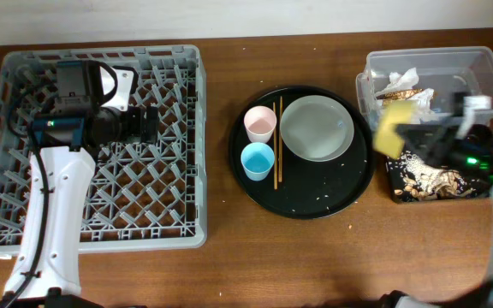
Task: Sort waste into correct bins and load items into the dishwasher rack
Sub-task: 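Set the yellow bowl back on the black round tray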
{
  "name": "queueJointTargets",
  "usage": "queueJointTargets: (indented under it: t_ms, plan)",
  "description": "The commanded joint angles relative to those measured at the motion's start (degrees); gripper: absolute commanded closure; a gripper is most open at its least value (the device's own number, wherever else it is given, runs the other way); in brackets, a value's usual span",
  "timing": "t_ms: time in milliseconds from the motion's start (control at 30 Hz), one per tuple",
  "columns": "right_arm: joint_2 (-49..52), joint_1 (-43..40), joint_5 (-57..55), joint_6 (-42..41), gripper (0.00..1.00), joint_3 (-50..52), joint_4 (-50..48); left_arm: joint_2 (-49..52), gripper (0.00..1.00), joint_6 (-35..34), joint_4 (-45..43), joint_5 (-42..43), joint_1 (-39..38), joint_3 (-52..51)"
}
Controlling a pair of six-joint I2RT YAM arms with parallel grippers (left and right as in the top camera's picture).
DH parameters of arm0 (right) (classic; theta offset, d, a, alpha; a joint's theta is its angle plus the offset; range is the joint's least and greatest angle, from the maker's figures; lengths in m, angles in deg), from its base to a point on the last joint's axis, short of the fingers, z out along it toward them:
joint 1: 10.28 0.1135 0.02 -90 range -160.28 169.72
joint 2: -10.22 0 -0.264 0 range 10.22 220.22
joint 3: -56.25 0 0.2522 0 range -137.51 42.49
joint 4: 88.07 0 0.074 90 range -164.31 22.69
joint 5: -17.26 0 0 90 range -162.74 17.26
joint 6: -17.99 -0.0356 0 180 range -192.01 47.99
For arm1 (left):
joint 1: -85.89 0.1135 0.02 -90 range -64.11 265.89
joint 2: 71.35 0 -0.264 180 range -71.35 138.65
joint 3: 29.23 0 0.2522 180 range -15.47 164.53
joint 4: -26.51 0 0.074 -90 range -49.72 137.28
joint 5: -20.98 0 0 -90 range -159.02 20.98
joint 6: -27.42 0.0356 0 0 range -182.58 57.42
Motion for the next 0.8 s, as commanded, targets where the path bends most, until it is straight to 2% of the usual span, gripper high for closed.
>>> queueJointTargets:
  t_ms: [0,67,100,200,333,400,433,467,500,600,667,733,767]
  plan:
    - [-4.00,16.22,-26.77,-11.17,0.96,-0.90,0.07,0.37,0.01,-0.09,0.02,0.61,0.24,0.98]
    - [-2.08,30.69,-47.23,-18.05,0.96,-0.90,0.04,0.37,0.01,-0.11,0.02,0.61,0.24,0.98]
    - [-0.26,36.59,-53.90,-20.22,0.96,-0.90,0.00,0.37,0.01,-0.11,0.04,0.61,0.24,0.98]
    - [8.50,47.84,-63.21,-23.06,0.96,-0.87,-0.17,0.37,0.01,-0.09,0.02,0.61,0.24,0.98]
    - [20.37,50.38,-63.14,-23.54,0.96,-0.87,-0.85,0.37,0.01,-0.11,-0.39,0.61,0.24,0.98]
    - [22.23,50.38,-62.93,-23.47,0.95,-0.90,-0.61,0.37,0.01,-0.11,-0.13,0.61,0.24,0.98]
    - [21.99,50.29,-62.90,-23.45,0.64,-0.94,-0.61,0.37,0.01,-0.11,-0.13,0.61,0.24,0.98]
    - [21.84,50.27,-62.86,-23.45,0.47,-1.07,-0.31,0.37,0.01,-0.11,-0.15,0.63,0.24,0.98]
    - [21.66,50.27,-61.59,-23.45,0.36,-2.14,0.90,0.37,0.01,-0.13,-0.42,0.66,0.22,0.98]
    - [20.74,50.27,-57.22,-23.41,0.35,-10.08,6.25,0.37,0.01,-0.11,-1.01,0.63,0.24,0.98]
    - [20.48,50.27,-57.00,-23.43,0.39,-19.65,11.50,0.37,0.01,-0.11,-1.03,0.63,0.24,0.98]
    - [20.50,50.38,-56.17,-23.98,0.48,-22.29,10.32,0.37,0.01,-0.11,-1.09,0.66,0.22,0.98]
    - [20.92,50.38,-56.15,-25.03,0.57,-22.10,9.57,0.37,0.01,-0.13,-1.36,0.68,0.22,0.98]
